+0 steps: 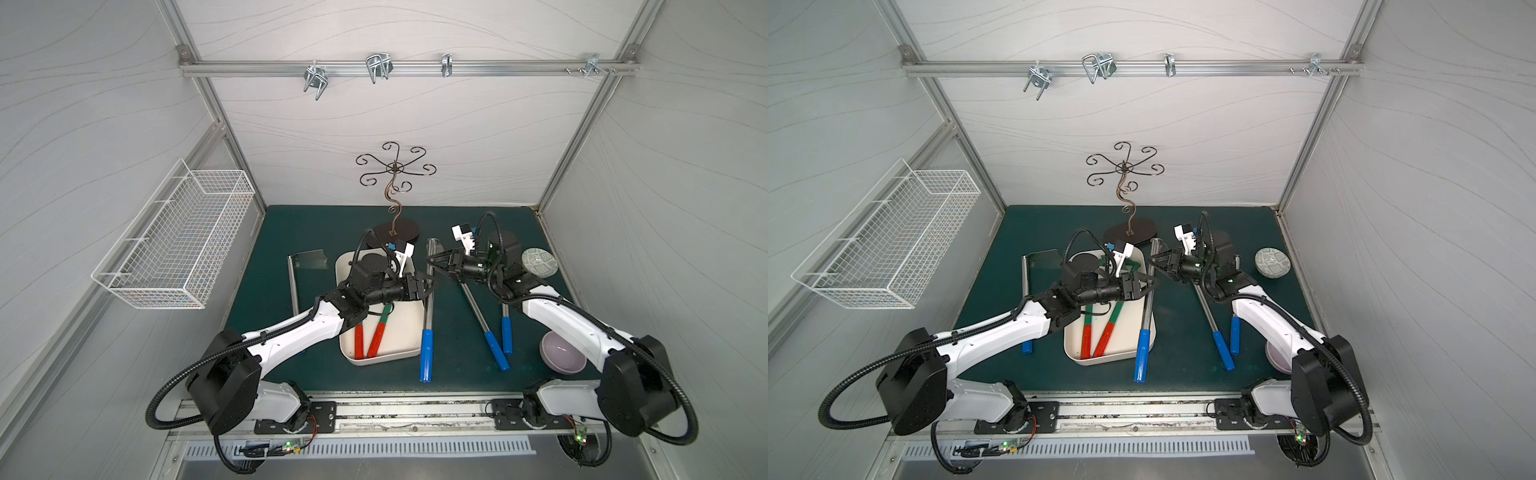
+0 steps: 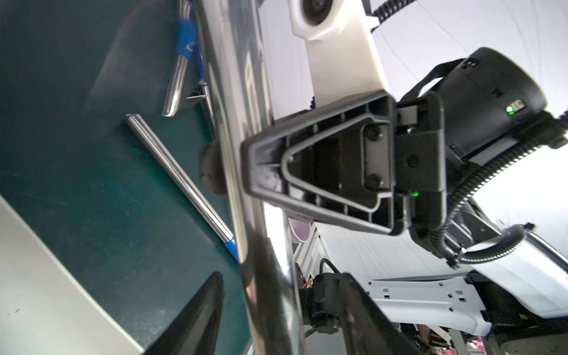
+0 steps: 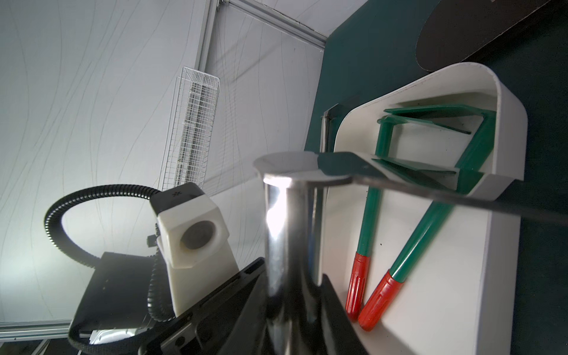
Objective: Put the small hoe into the storage box
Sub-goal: Place the hoe in the storage box.
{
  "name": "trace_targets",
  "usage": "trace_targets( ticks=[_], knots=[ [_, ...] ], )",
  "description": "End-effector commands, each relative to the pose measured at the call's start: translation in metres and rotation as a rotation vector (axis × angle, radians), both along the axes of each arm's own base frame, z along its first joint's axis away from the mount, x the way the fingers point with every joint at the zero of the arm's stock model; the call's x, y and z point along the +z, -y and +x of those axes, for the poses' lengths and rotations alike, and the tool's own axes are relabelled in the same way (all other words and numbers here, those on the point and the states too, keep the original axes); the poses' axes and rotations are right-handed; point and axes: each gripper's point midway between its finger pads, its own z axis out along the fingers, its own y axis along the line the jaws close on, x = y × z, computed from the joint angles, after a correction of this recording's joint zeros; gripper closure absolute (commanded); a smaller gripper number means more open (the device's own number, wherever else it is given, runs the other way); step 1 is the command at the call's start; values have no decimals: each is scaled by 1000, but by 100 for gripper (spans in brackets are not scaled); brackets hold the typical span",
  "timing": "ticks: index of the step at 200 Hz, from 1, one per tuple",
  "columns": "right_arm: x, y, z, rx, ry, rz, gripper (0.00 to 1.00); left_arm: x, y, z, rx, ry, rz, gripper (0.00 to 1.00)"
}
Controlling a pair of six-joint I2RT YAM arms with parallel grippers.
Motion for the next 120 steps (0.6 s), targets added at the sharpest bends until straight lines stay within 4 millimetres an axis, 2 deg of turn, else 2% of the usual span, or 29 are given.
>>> trace_targets(
  ticks=[1, 25, 52, 72, 83, 91, 97, 103, 109, 120],
  knots=[
    [26, -3, 4, 12, 47, 86, 100, 19, 10, -1, -41, 23, -90, 46],
    [23, -5, 4, 17, 32, 102, 100, 14, 15, -2, -66, -2, -87, 52],
    [18, -5, 4, 20, 19, 105, 100, 10, 16, -1, -68, -18, -81, 65],
    [16, -5, 3, 20, 18, 100, 100, 8, 14, 0, -60, -29, -74, 80],
    [17, -4, 3, 15, 21, 97, 100, 7, 12, 2, -52, -35, -73, 91],
    [16, -2, 3, 11, 22, 88, 92, 4, 9, 4, -40, -45, -70, 100],
    [16, -1, 3, 6, 22, 82, 83, 5, 7, 5, -30, -45, -68, 100],
    [15, 1, 3, -4, 20, 72, 68, -2, 4, 5, -19, -67, -39, 100],
    [17, 4, 4, -13, 21, 65, 58, -2, 0, 6, -5, -61, -20, 100],
    [22, 9, 3, -20, 36, 51, 48, -3, -8, 8, 31, -52, 40, 100]
  ],
)
